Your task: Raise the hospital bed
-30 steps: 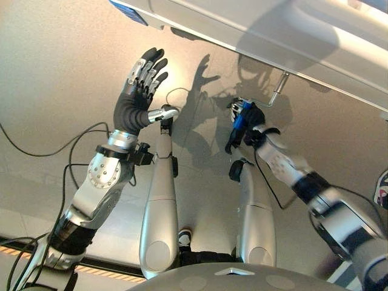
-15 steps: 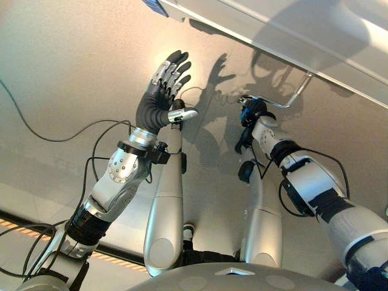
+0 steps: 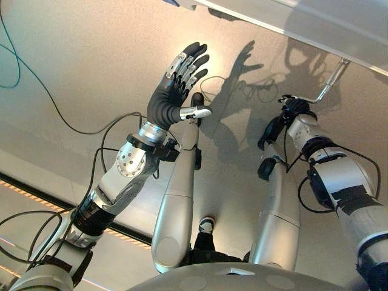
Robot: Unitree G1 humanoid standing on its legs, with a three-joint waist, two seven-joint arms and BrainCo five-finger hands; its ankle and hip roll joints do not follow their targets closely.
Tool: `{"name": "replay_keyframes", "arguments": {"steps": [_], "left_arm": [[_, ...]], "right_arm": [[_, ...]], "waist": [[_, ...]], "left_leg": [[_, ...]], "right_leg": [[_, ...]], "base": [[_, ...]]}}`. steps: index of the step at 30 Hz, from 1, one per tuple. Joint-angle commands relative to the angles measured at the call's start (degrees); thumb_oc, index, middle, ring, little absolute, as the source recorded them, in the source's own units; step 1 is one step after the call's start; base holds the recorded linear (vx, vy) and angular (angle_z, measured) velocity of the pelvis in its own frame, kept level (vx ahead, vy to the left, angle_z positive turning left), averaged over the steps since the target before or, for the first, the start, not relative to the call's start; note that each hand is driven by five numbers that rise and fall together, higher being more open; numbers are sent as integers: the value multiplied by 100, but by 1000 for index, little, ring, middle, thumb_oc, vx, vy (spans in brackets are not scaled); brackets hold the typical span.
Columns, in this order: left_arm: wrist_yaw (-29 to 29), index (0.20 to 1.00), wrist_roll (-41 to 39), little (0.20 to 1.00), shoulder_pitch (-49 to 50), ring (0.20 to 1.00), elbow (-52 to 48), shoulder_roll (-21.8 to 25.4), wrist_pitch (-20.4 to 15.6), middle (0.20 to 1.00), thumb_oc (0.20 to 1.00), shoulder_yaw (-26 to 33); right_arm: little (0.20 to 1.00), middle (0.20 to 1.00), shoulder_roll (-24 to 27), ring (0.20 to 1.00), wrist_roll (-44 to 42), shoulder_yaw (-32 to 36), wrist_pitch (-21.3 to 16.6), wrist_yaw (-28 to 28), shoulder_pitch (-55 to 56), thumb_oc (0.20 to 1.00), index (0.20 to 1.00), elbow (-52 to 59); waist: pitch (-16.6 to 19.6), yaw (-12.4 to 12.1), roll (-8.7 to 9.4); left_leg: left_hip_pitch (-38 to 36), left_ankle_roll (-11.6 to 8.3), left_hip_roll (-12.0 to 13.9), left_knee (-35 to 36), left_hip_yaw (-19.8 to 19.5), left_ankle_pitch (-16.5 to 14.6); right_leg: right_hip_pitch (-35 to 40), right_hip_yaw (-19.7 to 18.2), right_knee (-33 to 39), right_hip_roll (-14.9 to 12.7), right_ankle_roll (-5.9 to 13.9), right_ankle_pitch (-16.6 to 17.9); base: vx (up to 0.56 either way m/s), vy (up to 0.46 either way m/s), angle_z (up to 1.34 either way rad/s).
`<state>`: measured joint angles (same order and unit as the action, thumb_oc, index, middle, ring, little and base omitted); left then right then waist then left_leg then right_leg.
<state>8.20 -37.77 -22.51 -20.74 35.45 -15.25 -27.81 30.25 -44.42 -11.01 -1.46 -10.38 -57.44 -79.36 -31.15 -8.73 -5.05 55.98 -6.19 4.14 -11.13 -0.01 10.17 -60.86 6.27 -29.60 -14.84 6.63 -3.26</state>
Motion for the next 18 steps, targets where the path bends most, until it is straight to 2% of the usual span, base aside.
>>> {"name": "replay_keyframes", "arguments": {"steps": [1,11,15,18], "left_arm": [[-180,1000,105,1000,176,1000,-607,-78,-281,1000,1000,136],[-306,1000,23,1000,333,1000,-664,90,-327,1000,1000,315],[-315,1000,28,1000,467,1000,-673,84,-344,1000,1000,503],[-311,1000,66,1000,659,1000,-726,61,-353,1000,1000,712]], "right_arm": [[200,200,673,200,44,52,-10,-190,452,200,200,-327],[200,200,1382,200,-104,495,-89,-115,1179,200,200,-500],[200,200,1456,200,-298,584,-308,-55,1539,200,200,-140],[200,200,1311,200,-694,742,-727,-31,2196,200,200,924]], "waist": [[135,162,-355],[135,453,-241],[135,615,-47],[135,803,219]], "left_leg": [[118,-72,289,-912,223,-914],[-34,-128,445,-842,402,-892],[-184,-175,512,-771,440,-862],[-325,-214,563,-689,486,-836]], "right_leg": [[35,-112,461,121,368,376],[-166,-292,338,273,348,351],[-96,-309,402,365,354,379],[21,-304,499,433,349,413]], "base": [[-5,-65,-18],[-2,-60,-7],[-2,-47,-4],[-3,-49,-9]]}}
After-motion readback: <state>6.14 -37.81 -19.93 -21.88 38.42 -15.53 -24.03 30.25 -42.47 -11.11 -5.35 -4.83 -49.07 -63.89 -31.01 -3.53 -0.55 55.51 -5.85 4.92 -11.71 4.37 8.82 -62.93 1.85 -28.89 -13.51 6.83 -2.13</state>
